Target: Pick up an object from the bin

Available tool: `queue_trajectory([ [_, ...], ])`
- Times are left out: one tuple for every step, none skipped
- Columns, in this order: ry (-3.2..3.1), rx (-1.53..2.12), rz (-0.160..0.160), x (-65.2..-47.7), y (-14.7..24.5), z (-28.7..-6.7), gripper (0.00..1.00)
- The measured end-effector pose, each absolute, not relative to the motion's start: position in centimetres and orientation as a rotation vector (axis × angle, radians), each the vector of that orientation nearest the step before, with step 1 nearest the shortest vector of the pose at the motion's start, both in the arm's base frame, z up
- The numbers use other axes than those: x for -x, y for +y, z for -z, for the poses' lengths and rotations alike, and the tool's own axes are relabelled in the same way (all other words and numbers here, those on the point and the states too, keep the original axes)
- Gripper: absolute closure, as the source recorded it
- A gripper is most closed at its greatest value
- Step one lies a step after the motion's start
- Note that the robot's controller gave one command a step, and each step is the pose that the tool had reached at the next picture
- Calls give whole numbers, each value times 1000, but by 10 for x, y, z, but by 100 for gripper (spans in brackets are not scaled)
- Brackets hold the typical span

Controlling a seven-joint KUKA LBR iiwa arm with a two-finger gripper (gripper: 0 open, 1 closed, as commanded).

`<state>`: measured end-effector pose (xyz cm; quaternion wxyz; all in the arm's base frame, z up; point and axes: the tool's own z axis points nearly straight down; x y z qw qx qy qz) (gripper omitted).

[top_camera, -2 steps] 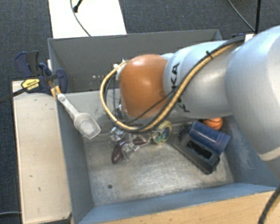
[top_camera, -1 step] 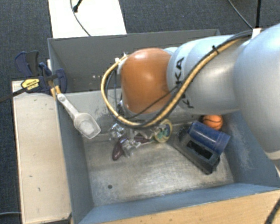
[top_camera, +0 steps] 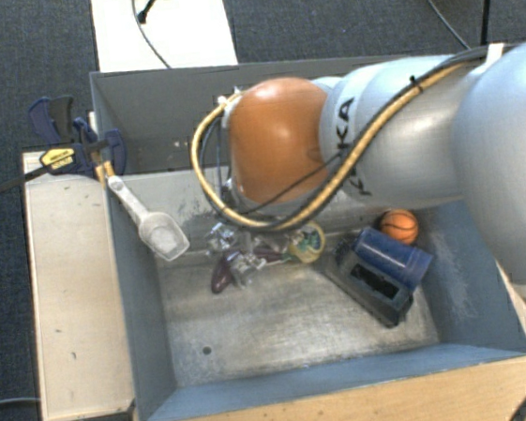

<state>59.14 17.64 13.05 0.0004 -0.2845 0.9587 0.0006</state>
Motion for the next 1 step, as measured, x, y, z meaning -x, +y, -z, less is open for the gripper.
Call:
queue_trajectory([
  [3005, 889, -2, -593, 177, -143, 100],
])
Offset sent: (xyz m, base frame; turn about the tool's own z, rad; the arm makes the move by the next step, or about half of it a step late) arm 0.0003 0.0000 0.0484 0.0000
